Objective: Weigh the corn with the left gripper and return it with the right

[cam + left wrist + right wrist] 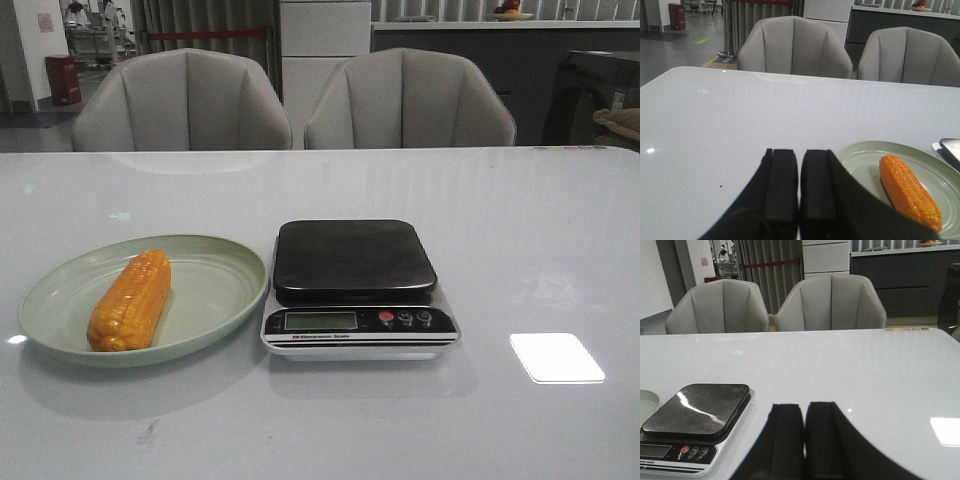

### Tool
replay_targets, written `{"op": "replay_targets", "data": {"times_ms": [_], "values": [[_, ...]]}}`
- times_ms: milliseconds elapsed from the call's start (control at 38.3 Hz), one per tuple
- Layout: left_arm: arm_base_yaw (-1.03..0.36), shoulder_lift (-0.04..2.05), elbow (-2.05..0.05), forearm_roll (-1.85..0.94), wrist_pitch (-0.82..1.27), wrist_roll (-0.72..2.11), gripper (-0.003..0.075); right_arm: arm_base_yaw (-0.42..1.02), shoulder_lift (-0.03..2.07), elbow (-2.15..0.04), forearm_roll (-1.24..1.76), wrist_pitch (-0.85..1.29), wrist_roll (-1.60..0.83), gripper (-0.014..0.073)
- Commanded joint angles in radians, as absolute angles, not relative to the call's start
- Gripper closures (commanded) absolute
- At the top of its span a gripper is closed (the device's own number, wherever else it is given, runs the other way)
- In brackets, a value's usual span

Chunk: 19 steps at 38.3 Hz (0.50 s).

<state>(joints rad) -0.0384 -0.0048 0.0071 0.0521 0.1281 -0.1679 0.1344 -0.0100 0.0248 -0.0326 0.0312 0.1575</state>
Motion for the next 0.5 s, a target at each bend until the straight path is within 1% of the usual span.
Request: {"op": "replay_targets", "data": {"times_ms": [0,104,287,366,470], "values": [[-0.041,-0.025,0.038,0.048,0.048,-0.170,0.0596,0.129,-0.028,0.036,-0.044,-0.040,0.148,0.0428],[-0.041,-0.025,0.038,0.048,0.028,-0.170,0.0596,0.129,-0.028,0.036,-0.044,-0.040,0.148,0.0428],[-0.041,-0.025,0.020,0.048,-0.115,-0.170,0.0596,0.129,-0.028,0.036,-0.044,-0.040,0.148,0.0428],[-0.041,-0.017,-0.020,0.048,-0.094,-0.170,0.0596,0.129,-0.028,0.036,-0.044,-0.040,0.148,0.0428],[-0.041,0.024,-0.120,0.040,0.021,-0.170,0.0596,0.129,-0.028,0.036,-0.044,-0.040,0.148,0.0428]]}}
